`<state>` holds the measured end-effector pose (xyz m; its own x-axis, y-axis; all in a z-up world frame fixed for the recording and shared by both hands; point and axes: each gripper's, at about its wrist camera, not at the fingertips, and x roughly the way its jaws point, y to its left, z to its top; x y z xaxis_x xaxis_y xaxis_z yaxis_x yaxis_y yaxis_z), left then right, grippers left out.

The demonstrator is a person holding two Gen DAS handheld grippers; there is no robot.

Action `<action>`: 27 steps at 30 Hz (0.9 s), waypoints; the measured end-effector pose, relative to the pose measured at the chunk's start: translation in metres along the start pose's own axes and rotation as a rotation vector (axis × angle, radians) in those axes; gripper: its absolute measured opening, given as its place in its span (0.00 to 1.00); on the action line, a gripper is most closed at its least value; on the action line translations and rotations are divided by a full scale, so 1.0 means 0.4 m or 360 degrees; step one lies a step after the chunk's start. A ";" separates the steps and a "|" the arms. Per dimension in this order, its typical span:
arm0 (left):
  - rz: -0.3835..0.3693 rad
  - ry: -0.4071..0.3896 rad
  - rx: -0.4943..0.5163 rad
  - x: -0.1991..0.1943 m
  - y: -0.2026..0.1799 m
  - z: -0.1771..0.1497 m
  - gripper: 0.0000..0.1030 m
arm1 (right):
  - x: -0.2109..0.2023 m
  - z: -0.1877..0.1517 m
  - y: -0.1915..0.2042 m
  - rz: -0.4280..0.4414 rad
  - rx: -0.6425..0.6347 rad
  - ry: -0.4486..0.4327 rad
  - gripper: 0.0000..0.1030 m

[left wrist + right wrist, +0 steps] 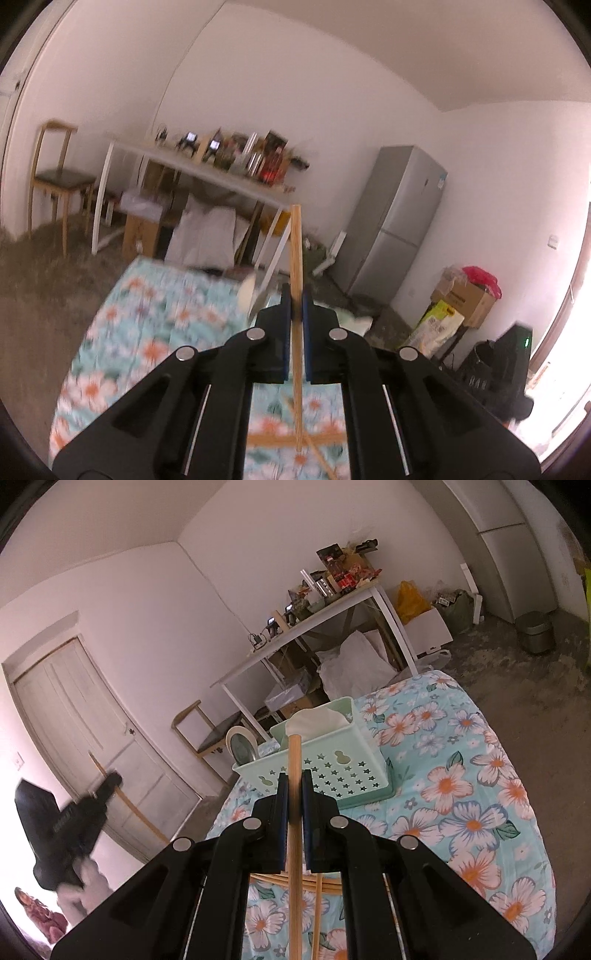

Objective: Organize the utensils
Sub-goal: 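Carry both chopsticks over the mint holder and lower them inside with both grippers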

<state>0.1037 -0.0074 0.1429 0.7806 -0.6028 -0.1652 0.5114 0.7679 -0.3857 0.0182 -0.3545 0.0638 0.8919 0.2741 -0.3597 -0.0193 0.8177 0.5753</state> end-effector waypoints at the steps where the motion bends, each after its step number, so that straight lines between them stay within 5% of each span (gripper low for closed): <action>1: -0.0015 -0.0036 0.0016 0.007 -0.013 0.023 0.04 | -0.001 0.001 -0.004 0.0006 0.0007 -0.0001 0.07; 7: -0.0041 -0.0230 0.0172 0.067 -0.102 0.116 0.04 | -0.001 0.010 -0.021 0.0035 0.0043 -0.0015 0.07; 14: 0.0026 -0.0291 0.0211 0.220 -0.135 0.170 0.04 | 0.017 0.022 -0.042 0.0063 0.0074 0.0000 0.07; 27: 0.0155 -0.0040 0.0245 0.474 -0.104 0.074 0.05 | 0.068 0.044 -0.079 0.0085 0.0101 0.0040 0.07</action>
<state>0.2412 -0.1472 0.1544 0.8369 -0.5197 -0.1719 0.4802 0.8478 -0.2252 0.0509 -0.3819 0.0487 0.8788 0.3296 -0.3451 -0.0371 0.7682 0.6391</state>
